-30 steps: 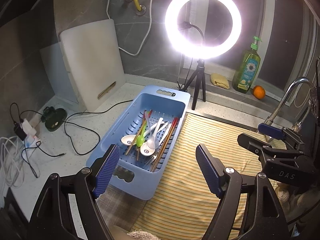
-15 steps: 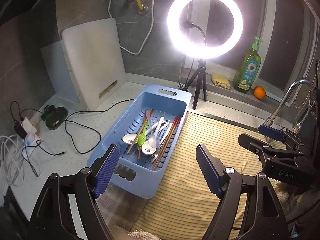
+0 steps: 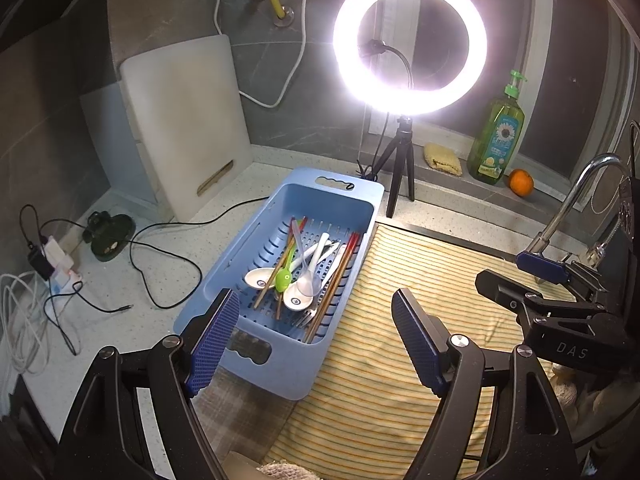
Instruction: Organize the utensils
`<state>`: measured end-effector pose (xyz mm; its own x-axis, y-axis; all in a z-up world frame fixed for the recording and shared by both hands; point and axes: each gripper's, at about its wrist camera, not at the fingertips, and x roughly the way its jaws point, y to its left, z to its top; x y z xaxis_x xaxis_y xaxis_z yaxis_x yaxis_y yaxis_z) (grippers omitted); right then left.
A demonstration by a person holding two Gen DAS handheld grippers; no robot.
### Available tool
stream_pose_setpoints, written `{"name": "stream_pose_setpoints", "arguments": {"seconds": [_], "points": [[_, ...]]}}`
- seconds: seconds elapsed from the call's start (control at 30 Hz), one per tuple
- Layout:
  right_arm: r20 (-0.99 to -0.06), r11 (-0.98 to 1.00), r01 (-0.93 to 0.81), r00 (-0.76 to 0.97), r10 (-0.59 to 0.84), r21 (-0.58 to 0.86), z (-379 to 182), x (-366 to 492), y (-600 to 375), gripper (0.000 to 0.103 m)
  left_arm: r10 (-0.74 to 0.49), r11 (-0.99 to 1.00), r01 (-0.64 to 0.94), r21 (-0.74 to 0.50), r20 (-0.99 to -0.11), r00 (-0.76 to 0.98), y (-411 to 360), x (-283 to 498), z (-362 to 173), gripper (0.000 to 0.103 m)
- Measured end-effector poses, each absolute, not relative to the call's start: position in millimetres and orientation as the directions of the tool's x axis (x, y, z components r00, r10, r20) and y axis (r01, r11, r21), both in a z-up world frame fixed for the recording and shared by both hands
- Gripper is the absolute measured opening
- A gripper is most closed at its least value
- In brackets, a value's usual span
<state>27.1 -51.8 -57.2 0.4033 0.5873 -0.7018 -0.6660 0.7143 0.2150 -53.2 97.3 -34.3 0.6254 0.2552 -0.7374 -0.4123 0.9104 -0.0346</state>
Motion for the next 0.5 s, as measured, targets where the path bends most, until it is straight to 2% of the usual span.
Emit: {"name": "stream_pose_setpoints", "arguments": {"seconds": [0.5], "points": [[-0.708, 0.722, -0.652, 0.397, 0.585, 0.231, -63.0, 33.3, -56.8, 0.078, 0.264, 0.915, -0.403, -0.009, -0.742, 0.617, 93.1, -47.2, -37.5, 0.079]]}}
